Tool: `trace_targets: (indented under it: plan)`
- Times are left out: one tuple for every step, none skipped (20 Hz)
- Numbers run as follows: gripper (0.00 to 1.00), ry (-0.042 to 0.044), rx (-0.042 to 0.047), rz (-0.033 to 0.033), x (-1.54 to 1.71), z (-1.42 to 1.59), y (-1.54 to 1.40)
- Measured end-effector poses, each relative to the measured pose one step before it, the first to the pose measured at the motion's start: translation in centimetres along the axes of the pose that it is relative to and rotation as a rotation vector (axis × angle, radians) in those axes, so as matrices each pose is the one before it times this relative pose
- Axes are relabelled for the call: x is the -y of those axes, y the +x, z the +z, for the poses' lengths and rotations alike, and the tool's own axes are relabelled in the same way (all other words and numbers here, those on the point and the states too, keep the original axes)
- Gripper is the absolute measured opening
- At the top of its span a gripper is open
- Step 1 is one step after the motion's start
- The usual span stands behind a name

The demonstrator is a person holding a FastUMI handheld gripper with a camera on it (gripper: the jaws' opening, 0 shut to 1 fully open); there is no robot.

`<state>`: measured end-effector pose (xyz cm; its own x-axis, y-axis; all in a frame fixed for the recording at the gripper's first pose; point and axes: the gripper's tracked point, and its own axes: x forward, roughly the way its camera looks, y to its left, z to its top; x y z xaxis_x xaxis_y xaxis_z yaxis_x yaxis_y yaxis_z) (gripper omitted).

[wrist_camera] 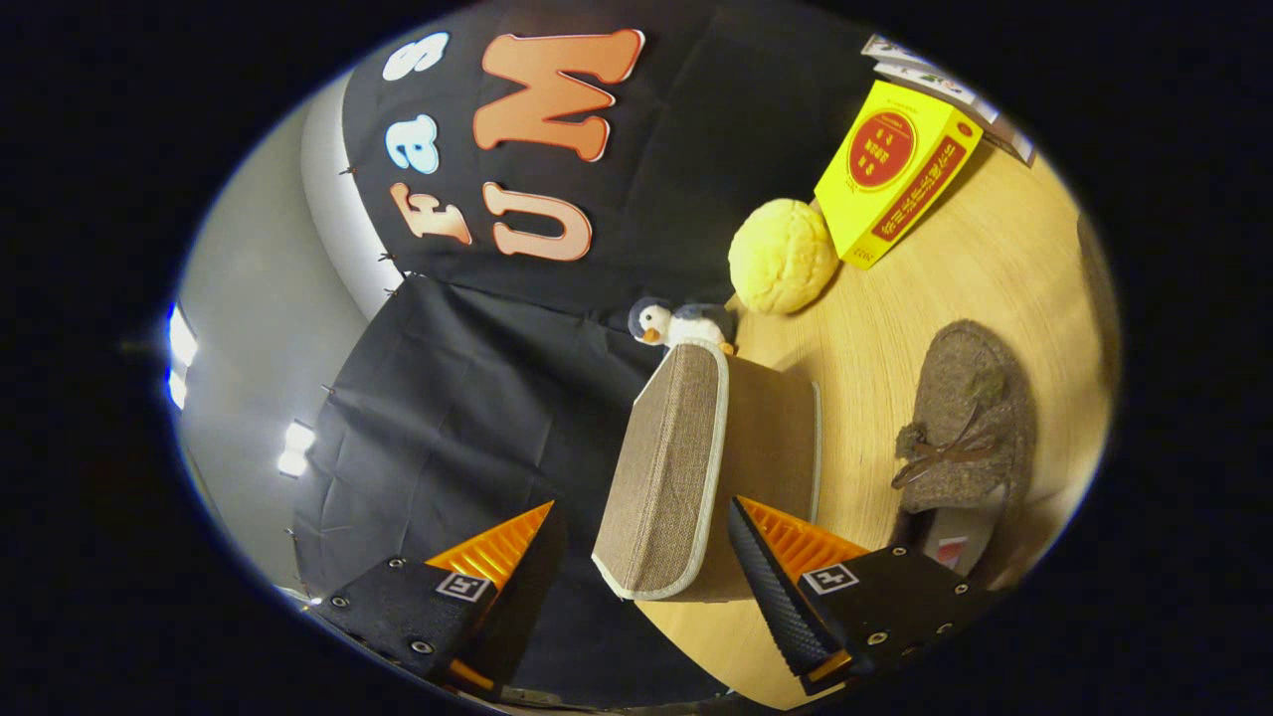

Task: Open the storage box then place both shoes into the box .Put the left shoe in first, then the right shoe, with the right side of both shoes facing outward in a uniform manner.

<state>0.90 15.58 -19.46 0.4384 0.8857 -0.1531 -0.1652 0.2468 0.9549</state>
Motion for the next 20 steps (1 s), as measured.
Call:
trace_targets:
  plan:
    - [0.98,0.01506,-0.02246,-0.00031,0.272,-0.321,0.615]
    - [0.98,0.00775,-0.01729,-0.00514,0.419,-0.445,0.543]
    - [0.97,0.00297,-0.01642,-0.00791,0.453,-0.246,0.536]
    - [0.97,0.00181,-0.01659,-0.00224,0.211,-0.330,0.396]
    - [0.97,0.00243,-0.01390,0.00336,0.116,-0.124,0.424]
    - [0.98,0.00380,-0.01337,0.00812,-0.082,-0.275,0.351]
    - [0.97,0.00485,-0.01177,0.01209,-0.070,-0.013,0.456]
    - [0.97,0.00246,-0.01217,0.00890,0.003,-0.127,0.317]
    - [0.97,0.00091,-0.01264,0.00492,0.098,-0.151,0.499]
    - [0.97,0.00354,-0.01040,0.00719,0.028,-0.157,0.361]
    - [0.97,0.00981,-0.01122,0.01701,-0.217,-0.139,0.328]
    - [0.97,0.01080,-0.00943,0.01921,-0.281,-0.090,0.278]
    - [0.97,0.00402,-0.00526,0.01175,-0.007,0.038,0.339]
    - [0.97,0.00043,-0.00644,0.00575,0.066,-0.089,0.379]
    - [0.97,0.00580,-0.00788,0.00442,0.053,-0.093,0.353]
    - [0.97,0.01144,-0.00642,0.00904,-0.217,-0.165,0.214]
    - [0.97,0.01255,-0.00421,0.01698,-0.219,0.053,0.121]
    - [0.97,0.00824,0.00052,0.01336,-0.264,-0.024,0.003]
    - [0.97,0.00319,0.00130,0.01118,-0.137,0.077,-0.016]
    - [0.97,0.00030,0.00471,0.01214,-0.284,0.074,-0.125]
